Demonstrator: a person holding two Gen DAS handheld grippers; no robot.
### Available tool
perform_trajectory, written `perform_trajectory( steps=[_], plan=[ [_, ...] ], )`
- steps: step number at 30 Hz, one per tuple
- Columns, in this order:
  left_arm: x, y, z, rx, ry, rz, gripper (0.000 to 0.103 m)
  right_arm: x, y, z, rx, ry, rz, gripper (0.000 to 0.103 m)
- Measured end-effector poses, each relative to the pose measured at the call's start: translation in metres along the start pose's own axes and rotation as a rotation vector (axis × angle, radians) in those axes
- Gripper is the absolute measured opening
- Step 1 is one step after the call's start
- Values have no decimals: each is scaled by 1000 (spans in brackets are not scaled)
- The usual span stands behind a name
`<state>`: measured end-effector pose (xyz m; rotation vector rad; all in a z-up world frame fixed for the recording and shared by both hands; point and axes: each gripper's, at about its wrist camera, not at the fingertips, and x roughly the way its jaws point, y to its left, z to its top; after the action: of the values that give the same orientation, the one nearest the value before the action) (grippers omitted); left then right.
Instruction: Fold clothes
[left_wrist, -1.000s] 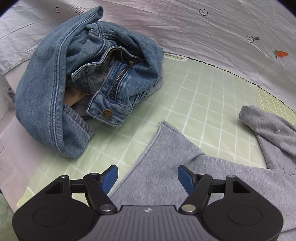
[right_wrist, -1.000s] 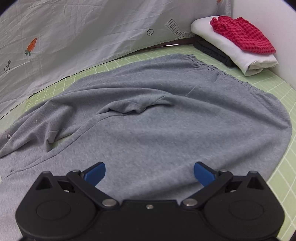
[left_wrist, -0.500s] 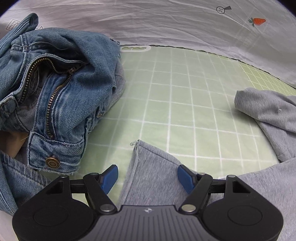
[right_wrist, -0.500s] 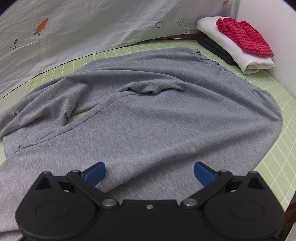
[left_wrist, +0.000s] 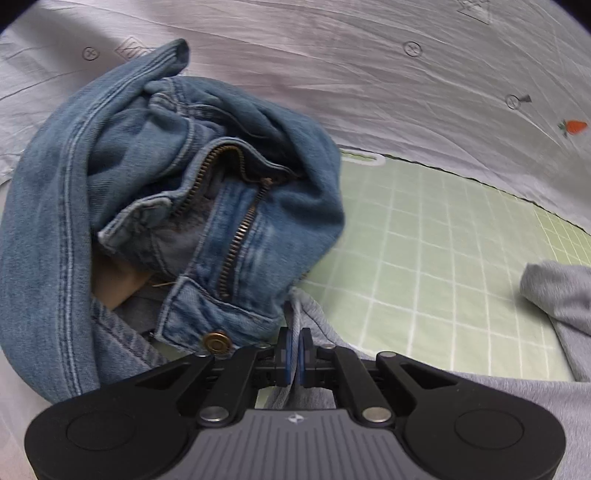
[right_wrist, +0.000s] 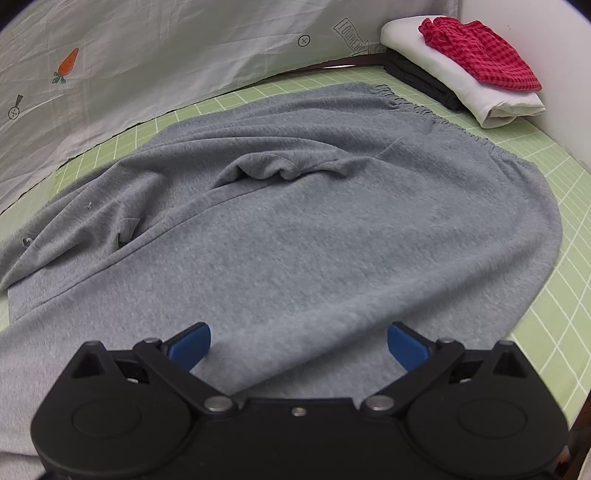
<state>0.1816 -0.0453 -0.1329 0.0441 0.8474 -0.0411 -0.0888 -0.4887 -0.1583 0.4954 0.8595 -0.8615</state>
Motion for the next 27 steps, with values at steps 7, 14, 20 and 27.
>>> perform_trajectory(
  steps=[7,14,20,27],
  plan=[
    [-24,-1,-11,0,13,-11,51,4,-7,-6,16,3,38,103],
    [-54,-20,-53,46,84,-49,62,0,-18,-17,-32,11,55,103],
    [-75,-40,-87,78,143,-62,62,-8,-46,-26,-83,25,48,103],
    [-104,-69,-117,-6,181,-80,65,-7,-99,-9,-91,46,45,103]
  ],
)
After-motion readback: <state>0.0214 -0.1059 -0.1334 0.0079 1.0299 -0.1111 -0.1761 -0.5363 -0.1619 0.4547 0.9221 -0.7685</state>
